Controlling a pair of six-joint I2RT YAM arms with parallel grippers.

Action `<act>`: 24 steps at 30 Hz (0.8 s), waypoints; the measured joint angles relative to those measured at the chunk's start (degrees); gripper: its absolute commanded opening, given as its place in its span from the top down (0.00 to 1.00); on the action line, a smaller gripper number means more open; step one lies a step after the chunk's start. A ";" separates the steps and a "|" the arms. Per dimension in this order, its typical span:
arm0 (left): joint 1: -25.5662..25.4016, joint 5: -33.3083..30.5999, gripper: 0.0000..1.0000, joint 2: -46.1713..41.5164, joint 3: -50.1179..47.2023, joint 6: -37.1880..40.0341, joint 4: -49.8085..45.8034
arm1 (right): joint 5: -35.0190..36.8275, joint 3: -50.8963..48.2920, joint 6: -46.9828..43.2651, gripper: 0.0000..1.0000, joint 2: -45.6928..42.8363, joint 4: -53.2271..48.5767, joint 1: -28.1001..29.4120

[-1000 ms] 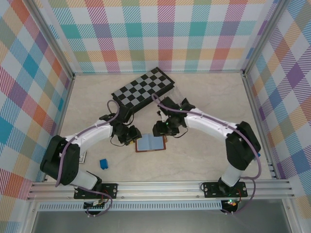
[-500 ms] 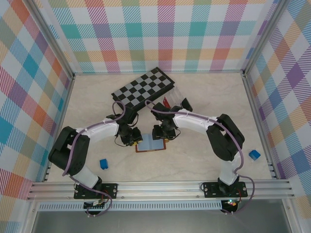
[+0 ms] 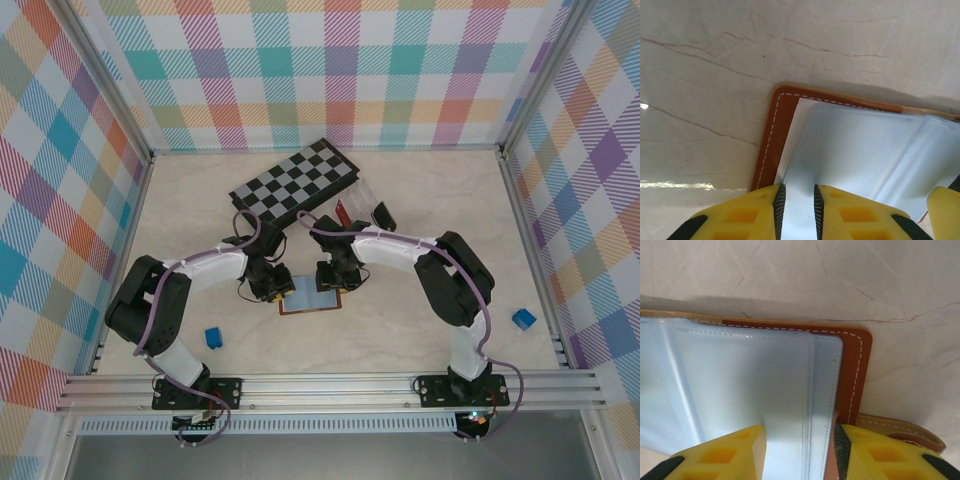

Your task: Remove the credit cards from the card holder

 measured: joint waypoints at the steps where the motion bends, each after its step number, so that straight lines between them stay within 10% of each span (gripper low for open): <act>1: 0.00 0.02 0.75 0.11 0.09 -0.02 -0.02 | -0.07 0.00 0.00 0.61 0.04 -0.02 0.00; 24: -0.11 8.04 0.89 3.10 0.61 -1.31 6.47 | -4.31 -0.07 -0.02 0.76 0.59 0.61 -1.88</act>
